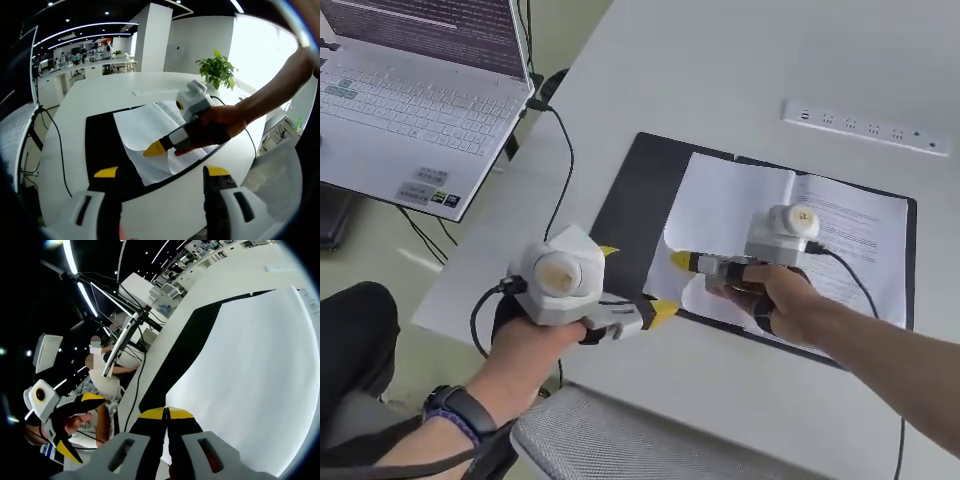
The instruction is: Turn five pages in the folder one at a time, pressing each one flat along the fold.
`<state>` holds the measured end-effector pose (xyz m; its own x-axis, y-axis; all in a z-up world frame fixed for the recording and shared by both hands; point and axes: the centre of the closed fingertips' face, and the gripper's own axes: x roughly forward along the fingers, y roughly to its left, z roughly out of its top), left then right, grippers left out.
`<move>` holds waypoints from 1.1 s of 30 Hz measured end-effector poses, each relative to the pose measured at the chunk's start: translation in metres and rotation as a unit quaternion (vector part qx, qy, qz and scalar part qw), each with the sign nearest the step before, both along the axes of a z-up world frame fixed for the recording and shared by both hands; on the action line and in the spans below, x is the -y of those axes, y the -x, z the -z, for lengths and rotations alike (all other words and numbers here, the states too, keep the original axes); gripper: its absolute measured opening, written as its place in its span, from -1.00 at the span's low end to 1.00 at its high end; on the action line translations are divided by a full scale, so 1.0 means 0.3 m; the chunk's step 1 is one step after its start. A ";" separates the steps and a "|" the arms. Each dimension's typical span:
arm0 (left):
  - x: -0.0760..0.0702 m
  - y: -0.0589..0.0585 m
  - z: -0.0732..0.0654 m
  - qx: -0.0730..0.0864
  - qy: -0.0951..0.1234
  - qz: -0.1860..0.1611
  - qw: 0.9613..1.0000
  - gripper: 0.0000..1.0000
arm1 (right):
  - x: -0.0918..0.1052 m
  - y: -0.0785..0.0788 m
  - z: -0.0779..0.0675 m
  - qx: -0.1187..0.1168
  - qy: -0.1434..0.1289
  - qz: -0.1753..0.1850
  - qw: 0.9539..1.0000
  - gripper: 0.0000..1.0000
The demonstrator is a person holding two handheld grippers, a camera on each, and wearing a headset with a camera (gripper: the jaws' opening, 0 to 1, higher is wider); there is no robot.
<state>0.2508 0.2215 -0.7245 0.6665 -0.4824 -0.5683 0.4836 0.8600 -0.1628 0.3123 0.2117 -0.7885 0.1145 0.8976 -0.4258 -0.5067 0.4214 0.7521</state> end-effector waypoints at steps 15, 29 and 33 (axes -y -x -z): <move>0.017 -0.047 0.021 -0.008 -0.002 0.001 1.000 0.27 | 0.013 -0.018 0.010 -0.001 -0.017 0.003 1.000 -0.85; 0.047 -0.090 0.027 -0.016 0.001 0.000 1.000 0.16 | 0.083 -0.037 -0.075 0.032 -0.034 -0.003 0.999 -0.58; 0.059 -0.115 0.034 -0.016 0.001 0.003 1.000 0.09 | 0.135 -0.074 -0.107 0.048 -0.035 0.012 0.998 -0.57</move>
